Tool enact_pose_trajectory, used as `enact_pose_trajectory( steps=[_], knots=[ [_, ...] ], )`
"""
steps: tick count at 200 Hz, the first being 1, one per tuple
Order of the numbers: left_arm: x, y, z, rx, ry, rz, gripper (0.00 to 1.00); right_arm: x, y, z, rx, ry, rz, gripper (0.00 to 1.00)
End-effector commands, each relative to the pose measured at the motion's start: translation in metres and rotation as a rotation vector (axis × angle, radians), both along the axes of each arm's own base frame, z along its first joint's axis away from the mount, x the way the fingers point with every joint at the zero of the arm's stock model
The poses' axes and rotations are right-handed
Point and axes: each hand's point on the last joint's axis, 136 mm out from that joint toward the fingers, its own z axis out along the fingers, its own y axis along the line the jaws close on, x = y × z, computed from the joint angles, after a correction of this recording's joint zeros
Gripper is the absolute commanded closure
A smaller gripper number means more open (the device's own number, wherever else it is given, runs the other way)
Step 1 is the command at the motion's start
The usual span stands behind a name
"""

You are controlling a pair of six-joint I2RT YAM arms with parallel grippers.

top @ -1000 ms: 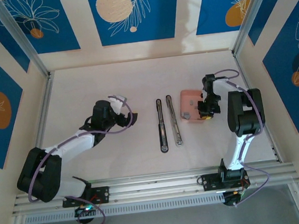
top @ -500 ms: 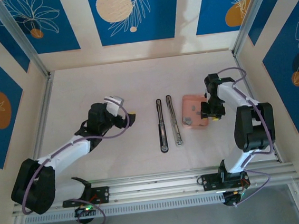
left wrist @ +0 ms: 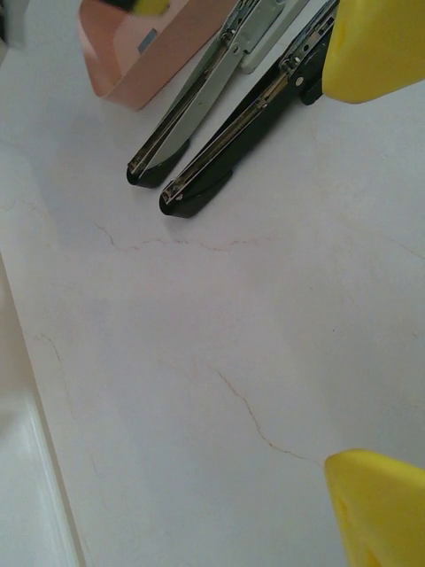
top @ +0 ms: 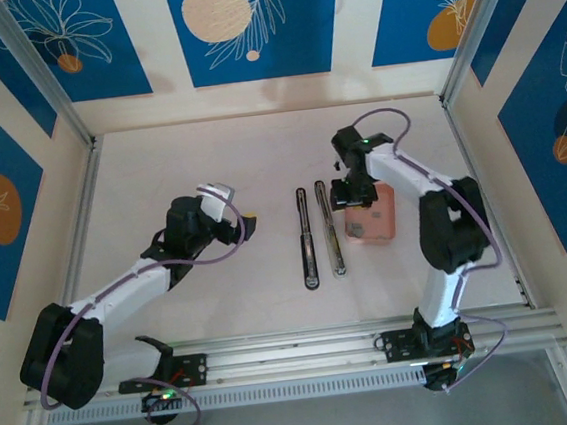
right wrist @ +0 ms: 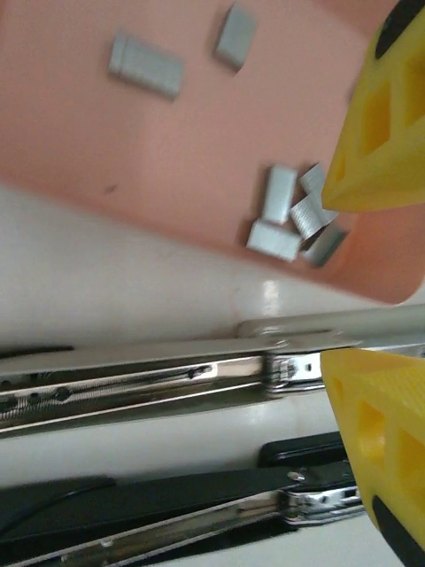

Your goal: Load the staples into the stapler

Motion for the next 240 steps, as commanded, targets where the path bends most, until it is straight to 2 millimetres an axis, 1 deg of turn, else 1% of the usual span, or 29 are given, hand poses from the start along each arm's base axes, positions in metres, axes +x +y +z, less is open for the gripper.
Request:
enact_pose_trajectory(
  steps=[1, 23, 40, 82, 121, 157, 172, 187, 199, 219, 240],
  knots=[
    [0.003, 0.007, 0.007, 0.023, -0.035, 0.018, 0.00, 0.001, 0.005, -0.013, -0.014, 0.053, -0.014, 0.55],
    [0.003, 0.008, 0.007, 0.031, -0.036, 0.022, 0.00, -0.003, 0.001, -0.025, -0.039, 0.089, -0.027, 0.56],
    [0.004, 0.007, 0.005, 0.033, -0.032, 0.021, 0.00, -0.009, 0.002, -0.031, -0.033, 0.105, -0.030, 0.60],
    [0.005, 0.005, 0.001, 0.031, -0.020, 0.017, 0.00, -0.037, 0.003, -0.040, -0.028, 0.167, -0.023, 0.69],
    [0.005, 0.005, 0.003, 0.026, -0.022, 0.014, 0.00, -0.059, -0.010, -0.038, -0.091, 0.189, -0.041, 0.70],
    [0.005, 0.005, 0.002, 0.023, -0.020, 0.013, 0.00, -0.076, -0.027, -0.029, -0.143, 0.183, -0.065, 0.69],
    [0.004, 0.004, 0.000, 0.024, -0.016, 0.011, 0.00, -0.082, -0.029, -0.027, -0.140, 0.184, -0.061, 0.66],
    [0.004, 0.003, 0.002, 0.014, -0.017, 0.007, 0.00, -0.084, -0.024, -0.022, -0.089, 0.171, -0.051, 0.61],
    [0.003, 0.000, 0.006, -0.005, -0.026, -0.008, 0.00, -0.082, -0.020, -0.013, -0.048, 0.141, -0.049, 0.58],
    [-0.001, -0.007, 0.013, -0.035, -0.033, -0.048, 0.00, -0.069, -0.016, 0.009, 0.025, 0.069, -0.060, 0.57],
    [-0.004, -0.010, 0.016, -0.047, -0.036, -0.072, 0.00, -0.050, -0.022, 0.029, 0.075, 0.003, -0.072, 0.57]
  ],
)
